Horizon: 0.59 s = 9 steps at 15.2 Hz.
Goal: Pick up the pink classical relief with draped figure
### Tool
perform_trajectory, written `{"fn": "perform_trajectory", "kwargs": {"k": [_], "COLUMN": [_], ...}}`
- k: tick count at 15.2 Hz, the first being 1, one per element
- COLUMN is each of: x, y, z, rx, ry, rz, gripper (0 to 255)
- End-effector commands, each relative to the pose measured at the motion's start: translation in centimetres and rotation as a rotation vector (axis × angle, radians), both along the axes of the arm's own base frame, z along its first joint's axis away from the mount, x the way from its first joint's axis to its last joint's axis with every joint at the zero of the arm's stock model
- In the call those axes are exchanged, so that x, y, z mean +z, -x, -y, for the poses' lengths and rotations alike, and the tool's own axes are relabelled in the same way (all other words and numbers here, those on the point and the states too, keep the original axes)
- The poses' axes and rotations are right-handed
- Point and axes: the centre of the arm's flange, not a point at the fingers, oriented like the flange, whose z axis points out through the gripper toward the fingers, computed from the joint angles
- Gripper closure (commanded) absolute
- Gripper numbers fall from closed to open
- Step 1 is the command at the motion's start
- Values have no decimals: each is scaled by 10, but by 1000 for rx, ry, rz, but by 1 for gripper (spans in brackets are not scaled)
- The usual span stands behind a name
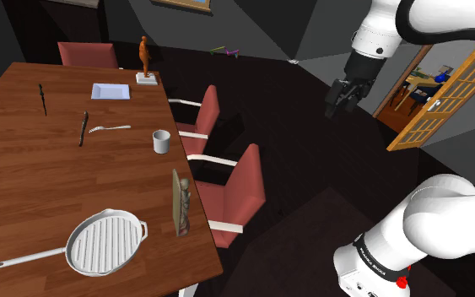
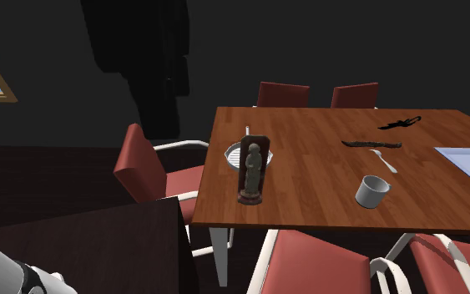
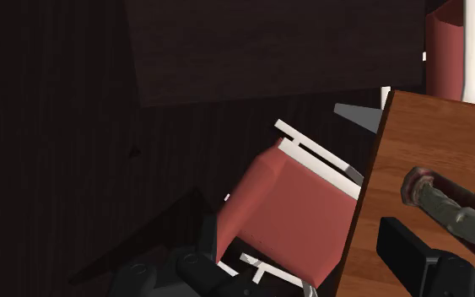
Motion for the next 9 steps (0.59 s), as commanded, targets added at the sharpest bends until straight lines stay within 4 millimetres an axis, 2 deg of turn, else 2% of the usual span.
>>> {"fn": "perform_trajectory", "kwargs": {"k": [1,9], "x": [0,-60], "y": [0,-58], "z": [0,-65], "rx": [0,10], "ry": [0,-16], "rz": [0,-21], "gripper": [0,0]}}
